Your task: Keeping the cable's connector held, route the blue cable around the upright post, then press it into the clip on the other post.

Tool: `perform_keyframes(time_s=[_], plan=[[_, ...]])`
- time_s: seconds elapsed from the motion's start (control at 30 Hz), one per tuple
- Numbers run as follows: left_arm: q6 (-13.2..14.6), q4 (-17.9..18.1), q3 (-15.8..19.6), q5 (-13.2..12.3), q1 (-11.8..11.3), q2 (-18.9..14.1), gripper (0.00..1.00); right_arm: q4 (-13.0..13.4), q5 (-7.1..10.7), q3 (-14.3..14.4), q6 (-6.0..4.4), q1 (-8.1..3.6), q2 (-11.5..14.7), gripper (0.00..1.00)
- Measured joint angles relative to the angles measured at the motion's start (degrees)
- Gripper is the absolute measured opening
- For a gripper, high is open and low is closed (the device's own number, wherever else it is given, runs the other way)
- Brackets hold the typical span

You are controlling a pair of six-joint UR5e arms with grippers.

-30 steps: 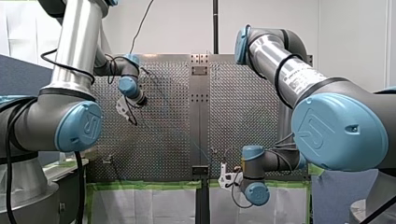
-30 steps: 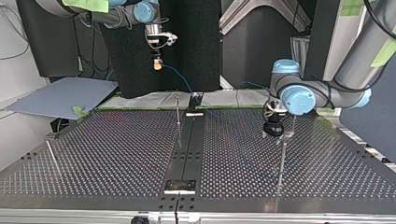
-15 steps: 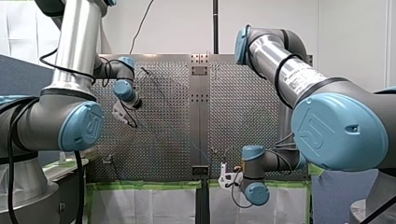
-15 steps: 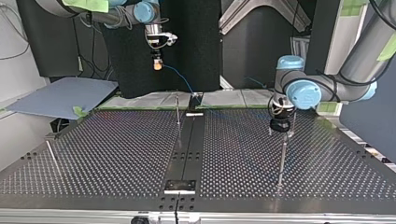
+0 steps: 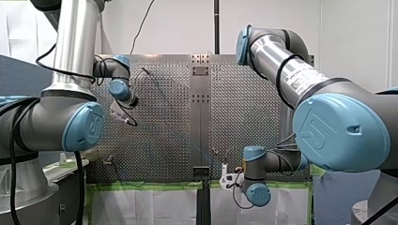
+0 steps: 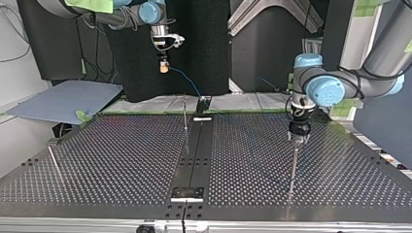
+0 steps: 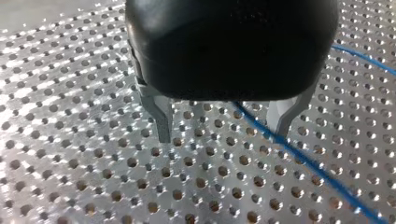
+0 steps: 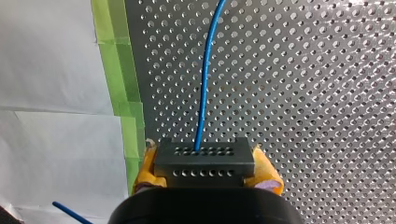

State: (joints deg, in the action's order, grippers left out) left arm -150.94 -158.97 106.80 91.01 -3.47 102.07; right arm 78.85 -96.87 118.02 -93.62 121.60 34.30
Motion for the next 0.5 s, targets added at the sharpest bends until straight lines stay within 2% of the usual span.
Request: perform_keyframes(time_s=[0.17, 0.5], plan=[[-0.19, 0.92, 1.17, 0.68, -0.88, -1.19, 1.00, 0.00, 0.00, -0.01, -0.01, 0.00, 0.01, 0.00], [-0.23, 1.92, 3.77, -1.17, -1.36, -4.29, 1.00, 0.17, 0.08, -0.01, -0.09, -0.02, -0.01, 0.00]])
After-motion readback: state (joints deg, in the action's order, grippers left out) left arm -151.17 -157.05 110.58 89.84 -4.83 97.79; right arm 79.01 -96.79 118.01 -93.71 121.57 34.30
